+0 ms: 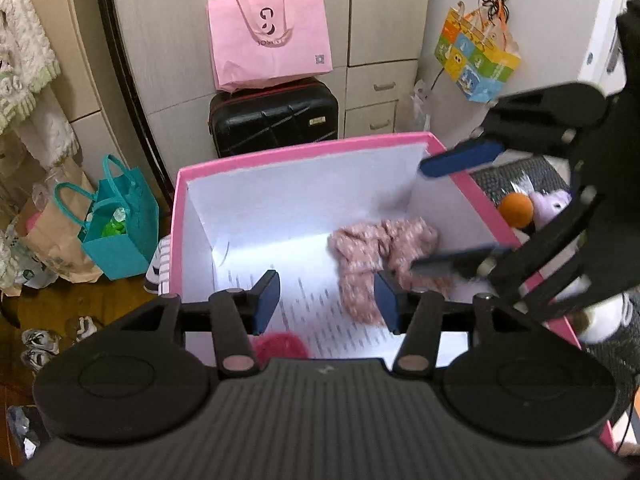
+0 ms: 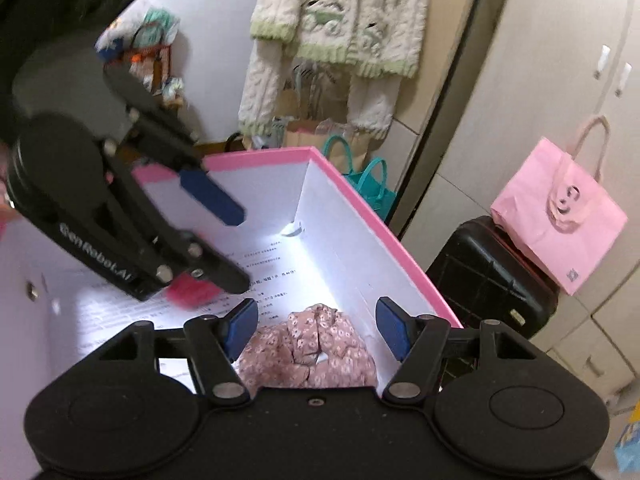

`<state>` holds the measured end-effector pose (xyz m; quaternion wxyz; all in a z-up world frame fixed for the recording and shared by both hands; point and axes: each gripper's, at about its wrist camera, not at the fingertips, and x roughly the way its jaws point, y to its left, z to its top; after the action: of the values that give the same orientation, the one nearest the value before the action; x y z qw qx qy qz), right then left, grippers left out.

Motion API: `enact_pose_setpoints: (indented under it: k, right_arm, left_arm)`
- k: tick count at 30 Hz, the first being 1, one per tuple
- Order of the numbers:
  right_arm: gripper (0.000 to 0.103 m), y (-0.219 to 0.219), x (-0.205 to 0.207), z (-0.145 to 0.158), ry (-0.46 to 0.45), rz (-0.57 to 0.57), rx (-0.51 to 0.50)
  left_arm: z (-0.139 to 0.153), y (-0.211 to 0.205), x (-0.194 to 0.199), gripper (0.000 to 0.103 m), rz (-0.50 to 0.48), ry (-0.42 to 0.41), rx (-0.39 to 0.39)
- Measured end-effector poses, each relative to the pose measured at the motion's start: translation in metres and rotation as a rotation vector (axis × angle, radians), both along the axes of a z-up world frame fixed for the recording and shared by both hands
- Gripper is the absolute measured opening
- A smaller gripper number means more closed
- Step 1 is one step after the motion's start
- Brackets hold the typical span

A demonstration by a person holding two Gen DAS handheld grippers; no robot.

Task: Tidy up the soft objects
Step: 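Carry the scrunchie and strawberry plush into the pink box and open both tools, then lift both tools out of the box back toward the remaining toys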

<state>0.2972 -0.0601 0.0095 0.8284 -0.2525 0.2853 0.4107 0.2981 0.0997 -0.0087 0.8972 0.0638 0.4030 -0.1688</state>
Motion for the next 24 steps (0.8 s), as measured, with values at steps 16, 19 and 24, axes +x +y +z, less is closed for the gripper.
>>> enact_pose_setpoints:
  k: [16,19,24]
  right_arm:
    - [0.07,-0.035,-0.086,0.044,0.096,-0.08,0.124]
    - [0.07,-0.041,-0.105,0.052,0.098,-0.09,0.136]
    - [0.071,-0.058,-0.133,0.061,0.098,-0.118,0.162]
  left_arm:
    - [0.03,-0.003,-0.073,0.063,-0.062,0.015,0.009]
    - [0.036,-0.005,-0.088,0.065,-0.075,0.013,0.009]
    - [0.045,-0.012,-0.115,0.069,-0.107,0.01,0.008]
